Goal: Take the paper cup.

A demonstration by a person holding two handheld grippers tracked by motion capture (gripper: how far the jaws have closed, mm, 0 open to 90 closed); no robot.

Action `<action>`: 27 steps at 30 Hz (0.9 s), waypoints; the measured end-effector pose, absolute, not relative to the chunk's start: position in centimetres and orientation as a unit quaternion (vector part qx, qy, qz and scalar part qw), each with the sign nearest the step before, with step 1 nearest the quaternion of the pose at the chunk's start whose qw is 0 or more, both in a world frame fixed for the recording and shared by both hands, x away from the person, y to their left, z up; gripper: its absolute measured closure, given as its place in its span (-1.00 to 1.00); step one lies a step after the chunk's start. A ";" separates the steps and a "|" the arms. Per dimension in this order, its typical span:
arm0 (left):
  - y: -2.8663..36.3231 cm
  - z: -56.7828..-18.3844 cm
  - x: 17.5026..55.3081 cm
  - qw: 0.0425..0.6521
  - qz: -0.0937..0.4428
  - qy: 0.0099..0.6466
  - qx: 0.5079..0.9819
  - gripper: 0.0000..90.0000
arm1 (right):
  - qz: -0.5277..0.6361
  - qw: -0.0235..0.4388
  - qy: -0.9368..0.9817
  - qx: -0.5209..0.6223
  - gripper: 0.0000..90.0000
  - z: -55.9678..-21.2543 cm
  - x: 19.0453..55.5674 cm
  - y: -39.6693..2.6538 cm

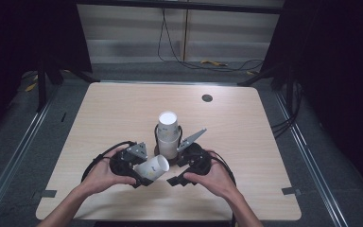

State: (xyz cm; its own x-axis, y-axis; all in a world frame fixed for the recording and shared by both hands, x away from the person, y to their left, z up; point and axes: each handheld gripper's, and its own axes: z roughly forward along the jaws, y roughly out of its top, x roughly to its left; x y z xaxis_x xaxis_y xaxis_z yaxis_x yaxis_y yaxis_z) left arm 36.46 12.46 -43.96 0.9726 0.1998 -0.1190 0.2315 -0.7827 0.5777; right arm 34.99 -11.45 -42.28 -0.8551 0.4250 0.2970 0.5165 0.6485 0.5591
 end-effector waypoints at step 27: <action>9.9 -44.0 35.3 0.246 0.032 0.068 0.966 -0.37 | -0.258 0.091 -0.927 -0.258 -0.65 -42.0 35.9 -9.7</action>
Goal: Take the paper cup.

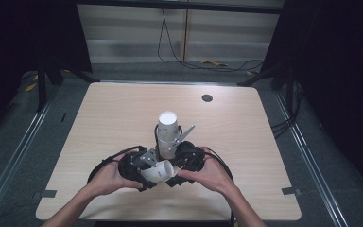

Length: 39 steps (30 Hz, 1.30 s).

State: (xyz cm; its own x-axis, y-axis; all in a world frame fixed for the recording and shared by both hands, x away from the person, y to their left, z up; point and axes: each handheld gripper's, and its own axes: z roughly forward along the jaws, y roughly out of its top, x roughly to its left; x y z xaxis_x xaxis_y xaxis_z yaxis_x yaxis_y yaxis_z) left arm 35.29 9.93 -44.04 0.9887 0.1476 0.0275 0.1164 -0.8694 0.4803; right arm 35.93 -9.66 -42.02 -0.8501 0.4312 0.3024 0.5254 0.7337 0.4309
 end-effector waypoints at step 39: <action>8.1 -44.5 33.8 0.237 0.042 0.022 0.970 -0.37 | -0.244 0.185 -0.916 -0.259 -0.31 -43.2 36.9 -8.5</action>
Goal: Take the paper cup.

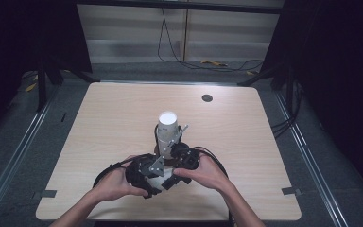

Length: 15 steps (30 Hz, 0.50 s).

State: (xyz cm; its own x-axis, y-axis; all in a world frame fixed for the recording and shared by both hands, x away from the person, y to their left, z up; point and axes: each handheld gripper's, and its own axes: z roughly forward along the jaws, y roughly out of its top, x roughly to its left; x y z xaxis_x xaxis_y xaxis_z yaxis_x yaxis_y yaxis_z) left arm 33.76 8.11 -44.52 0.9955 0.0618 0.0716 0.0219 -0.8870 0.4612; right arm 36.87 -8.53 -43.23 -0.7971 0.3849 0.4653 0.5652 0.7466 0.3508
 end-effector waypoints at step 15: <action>8.6 -44.8 33.8 0.257 0.037 0.026 0.965 -0.43 | -0.246 0.191 -0.916 -0.253 -0.23 -43.4 37.0 -8.6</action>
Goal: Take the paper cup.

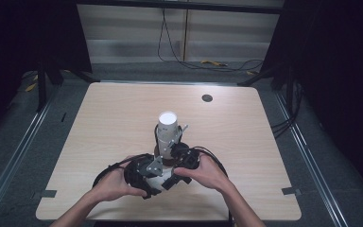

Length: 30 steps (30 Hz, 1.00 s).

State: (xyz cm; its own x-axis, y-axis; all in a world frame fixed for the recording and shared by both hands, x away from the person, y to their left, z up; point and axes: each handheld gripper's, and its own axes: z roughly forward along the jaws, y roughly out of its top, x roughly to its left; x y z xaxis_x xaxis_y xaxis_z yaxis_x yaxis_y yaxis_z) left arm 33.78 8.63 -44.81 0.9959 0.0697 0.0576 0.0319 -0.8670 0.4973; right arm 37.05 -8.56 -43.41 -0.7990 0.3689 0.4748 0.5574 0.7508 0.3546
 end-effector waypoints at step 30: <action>11.5 -43.9 35.1 0.363 0.022 0.111 0.925 -0.64 | -0.274 0.160 -0.906 -0.281 -0.20 -42.4 36.6 -11.1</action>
